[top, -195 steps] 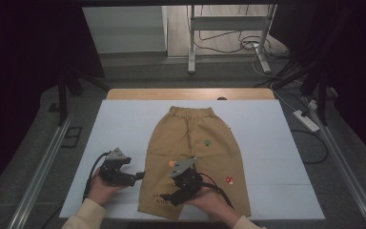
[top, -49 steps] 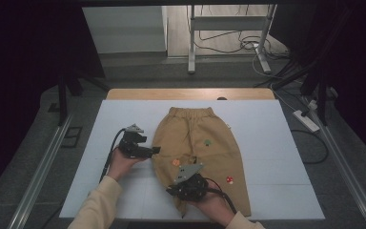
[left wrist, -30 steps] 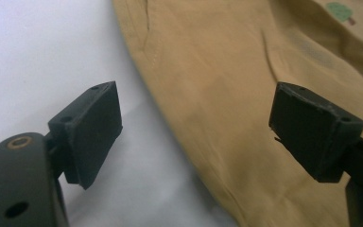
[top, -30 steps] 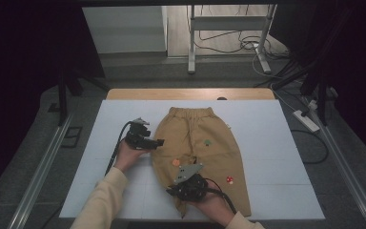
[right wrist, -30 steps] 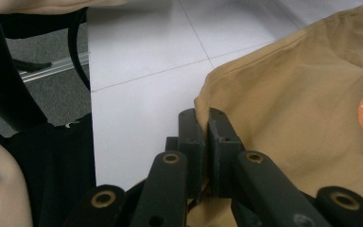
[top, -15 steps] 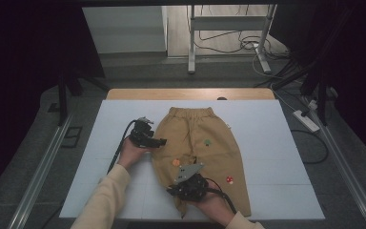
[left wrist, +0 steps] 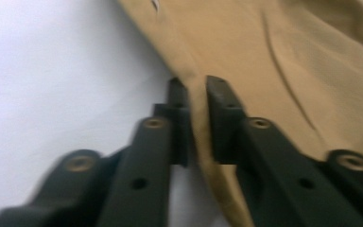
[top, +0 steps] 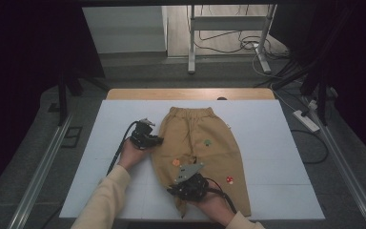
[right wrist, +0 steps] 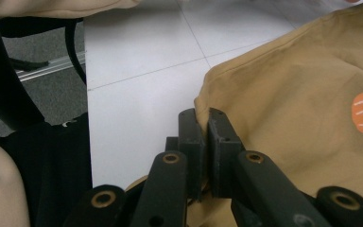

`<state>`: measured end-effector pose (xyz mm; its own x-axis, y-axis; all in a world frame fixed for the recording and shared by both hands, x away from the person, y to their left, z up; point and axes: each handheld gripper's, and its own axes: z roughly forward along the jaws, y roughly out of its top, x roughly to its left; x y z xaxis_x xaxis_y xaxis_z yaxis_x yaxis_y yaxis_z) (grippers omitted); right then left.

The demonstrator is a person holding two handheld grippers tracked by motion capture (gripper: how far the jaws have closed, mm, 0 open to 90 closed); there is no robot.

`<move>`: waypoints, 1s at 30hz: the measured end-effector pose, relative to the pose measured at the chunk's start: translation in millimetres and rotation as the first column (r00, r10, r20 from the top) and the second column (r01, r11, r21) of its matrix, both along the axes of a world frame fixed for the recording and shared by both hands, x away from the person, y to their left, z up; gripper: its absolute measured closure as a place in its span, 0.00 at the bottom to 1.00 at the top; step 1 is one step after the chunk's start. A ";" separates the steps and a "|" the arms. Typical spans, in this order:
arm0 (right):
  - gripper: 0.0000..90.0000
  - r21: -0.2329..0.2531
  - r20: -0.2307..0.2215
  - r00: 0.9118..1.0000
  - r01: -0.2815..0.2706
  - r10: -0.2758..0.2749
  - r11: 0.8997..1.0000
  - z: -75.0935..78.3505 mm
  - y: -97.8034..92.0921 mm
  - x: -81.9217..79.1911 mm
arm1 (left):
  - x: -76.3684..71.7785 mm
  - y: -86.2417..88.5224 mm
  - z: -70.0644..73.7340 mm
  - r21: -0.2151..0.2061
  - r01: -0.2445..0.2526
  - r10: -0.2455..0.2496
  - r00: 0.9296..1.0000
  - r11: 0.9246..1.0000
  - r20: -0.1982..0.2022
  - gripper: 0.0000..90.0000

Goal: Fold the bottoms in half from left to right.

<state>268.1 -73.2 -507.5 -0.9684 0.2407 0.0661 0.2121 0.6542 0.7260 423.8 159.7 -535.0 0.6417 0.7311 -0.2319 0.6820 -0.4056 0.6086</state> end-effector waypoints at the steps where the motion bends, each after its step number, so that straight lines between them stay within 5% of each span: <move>1: 0.95 0.000 -0.001 1.000 0.004 -0.004 1.000 0.3 -0.4 0.3 | -0.1 -0.3 0.1 0.002 0.001 -0.001 1.000 1.000 0.001 0.93; 30: 0.95 0.041 -0.012 1.000 -0.004 0.005 0.999 8.3 1.2 -2.9 | -5.0 13.9 19.1 -0.099 -0.010 0.013 0.999 0.995 0.034 0.95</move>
<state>265.3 -72.0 -499.2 -0.9685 0.2329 0.0876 0.2180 0.6247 0.7498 418.8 173.6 -516.0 0.6423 0.7130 -0.2812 0.6644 -0.3350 0.6681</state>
